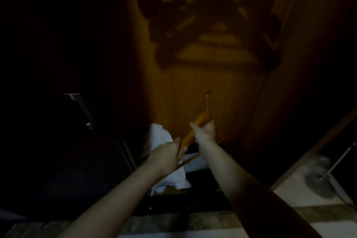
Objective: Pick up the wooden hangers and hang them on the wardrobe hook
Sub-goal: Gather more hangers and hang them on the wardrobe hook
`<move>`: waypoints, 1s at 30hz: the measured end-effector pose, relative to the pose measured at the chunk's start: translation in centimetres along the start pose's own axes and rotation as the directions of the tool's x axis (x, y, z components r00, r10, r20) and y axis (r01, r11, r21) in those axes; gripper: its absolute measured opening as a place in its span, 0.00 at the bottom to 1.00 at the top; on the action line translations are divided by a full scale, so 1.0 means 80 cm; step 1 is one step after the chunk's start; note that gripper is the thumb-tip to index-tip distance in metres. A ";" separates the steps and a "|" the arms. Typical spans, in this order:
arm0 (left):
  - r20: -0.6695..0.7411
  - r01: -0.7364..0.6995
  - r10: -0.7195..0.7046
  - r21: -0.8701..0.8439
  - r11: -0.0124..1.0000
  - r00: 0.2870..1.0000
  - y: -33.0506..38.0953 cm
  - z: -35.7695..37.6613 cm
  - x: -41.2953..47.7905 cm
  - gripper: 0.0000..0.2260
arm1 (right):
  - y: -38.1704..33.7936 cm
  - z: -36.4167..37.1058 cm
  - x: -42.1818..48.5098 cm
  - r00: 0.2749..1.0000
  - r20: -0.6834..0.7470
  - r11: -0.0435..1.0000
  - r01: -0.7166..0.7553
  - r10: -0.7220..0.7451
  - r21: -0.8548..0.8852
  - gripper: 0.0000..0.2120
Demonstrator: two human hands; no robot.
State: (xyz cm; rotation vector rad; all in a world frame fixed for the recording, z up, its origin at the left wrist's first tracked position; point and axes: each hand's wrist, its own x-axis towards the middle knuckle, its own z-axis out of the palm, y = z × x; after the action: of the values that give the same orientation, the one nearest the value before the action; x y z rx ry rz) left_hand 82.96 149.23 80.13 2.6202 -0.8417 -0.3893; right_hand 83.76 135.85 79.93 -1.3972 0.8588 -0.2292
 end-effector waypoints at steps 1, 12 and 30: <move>0.029 0.004 -0.002 -0.052 0.999 1.000 -0.003 -0.002 0.000 0.13 | 0.001 0.003 0.003 1.000 0.006 1.000 -0.016 0.016 0.000 0.33; 0.004 -0.025 0.026 -0.092 0.995 1.000 -0.031 -0.053 0.028 0.24 | -0.022 -0.052 -0.001 0.982 0.164 0.979 0.117 -0.089 -0.165 0.18; -0.597 -0.394 0.565 0.404 0.825 0.570 0.101 -0.230 0.076 0.35 | -0.299 -0.174 -0.065 0.635 0.563 0.621 0.742 -0.529 -0.254 0.07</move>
State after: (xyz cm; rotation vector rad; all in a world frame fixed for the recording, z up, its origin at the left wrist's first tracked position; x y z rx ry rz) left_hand 90.36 144.06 99.13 2.2494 -1.2924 0.8642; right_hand 79.27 123.50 104.83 -2.1026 -0.0477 -0.2563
